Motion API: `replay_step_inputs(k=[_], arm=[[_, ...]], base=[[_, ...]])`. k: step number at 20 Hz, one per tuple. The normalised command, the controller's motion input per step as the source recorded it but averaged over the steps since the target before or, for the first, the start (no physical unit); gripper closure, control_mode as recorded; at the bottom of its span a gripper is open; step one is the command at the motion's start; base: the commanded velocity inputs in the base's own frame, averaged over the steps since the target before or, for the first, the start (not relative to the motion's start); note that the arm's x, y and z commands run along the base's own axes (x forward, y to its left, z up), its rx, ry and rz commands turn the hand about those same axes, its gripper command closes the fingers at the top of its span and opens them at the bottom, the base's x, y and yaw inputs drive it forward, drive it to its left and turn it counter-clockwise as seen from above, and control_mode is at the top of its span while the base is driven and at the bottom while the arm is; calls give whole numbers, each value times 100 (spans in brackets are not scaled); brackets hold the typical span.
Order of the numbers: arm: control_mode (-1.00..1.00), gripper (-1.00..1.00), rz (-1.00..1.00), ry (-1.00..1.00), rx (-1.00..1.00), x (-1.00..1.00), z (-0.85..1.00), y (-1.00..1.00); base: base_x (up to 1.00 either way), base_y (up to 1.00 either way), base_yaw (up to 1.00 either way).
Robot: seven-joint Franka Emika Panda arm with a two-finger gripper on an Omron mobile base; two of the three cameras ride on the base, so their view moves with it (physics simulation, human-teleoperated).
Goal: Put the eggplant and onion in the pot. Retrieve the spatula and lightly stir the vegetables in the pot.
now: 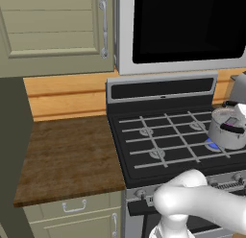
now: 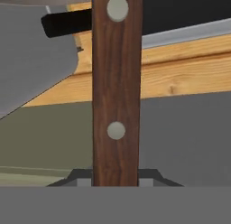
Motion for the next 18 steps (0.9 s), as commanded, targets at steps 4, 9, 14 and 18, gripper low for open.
replay_step_inputs(k=[4, 9, 14, 18], arm=[[-100, 100, -13, 34, 0, -5, 1, 0], [-100, 100, -11, 34, 0, -5, 8, 0], [-100, 100, 0, -16, 1, -34, -30, 20], [-100, 100, 0, -4, 13, -4, -7, 35]], base=[[0, 0, 0], [0, 0, 0], [0, 0, 0], [0, 0, 0]])
